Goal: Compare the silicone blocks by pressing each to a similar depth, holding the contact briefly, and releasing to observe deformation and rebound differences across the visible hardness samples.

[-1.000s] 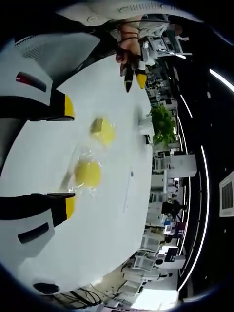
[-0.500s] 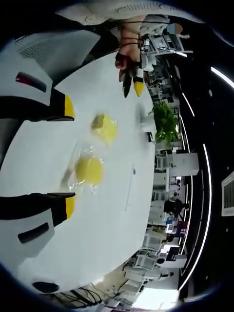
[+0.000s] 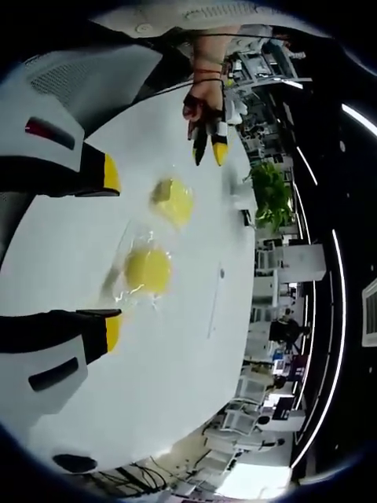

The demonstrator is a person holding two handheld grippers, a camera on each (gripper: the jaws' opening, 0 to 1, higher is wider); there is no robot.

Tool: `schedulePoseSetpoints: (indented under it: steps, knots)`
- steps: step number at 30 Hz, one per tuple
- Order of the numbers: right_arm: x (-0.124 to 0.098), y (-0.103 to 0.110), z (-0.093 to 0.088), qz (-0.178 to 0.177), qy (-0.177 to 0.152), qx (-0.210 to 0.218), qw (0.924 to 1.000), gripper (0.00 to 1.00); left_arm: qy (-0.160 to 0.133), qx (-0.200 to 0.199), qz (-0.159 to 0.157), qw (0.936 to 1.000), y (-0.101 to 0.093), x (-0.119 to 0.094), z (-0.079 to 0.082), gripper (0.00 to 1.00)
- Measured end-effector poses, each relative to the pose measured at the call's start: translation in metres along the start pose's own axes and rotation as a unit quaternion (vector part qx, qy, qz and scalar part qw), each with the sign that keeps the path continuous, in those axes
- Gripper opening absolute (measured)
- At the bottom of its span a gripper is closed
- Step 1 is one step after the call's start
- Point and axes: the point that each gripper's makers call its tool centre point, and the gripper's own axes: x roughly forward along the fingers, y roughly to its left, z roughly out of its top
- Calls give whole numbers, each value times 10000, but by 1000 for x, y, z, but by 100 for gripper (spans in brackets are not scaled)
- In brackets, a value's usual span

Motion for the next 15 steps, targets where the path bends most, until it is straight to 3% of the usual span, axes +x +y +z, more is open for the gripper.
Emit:
schedulePoseSetpoints:
  steps: [15]
  knots:
    - [2, -1, 2, 23, 104, -27, 9999, 56, 196, -296, 71, 9993, 15, 39, -10, 64]
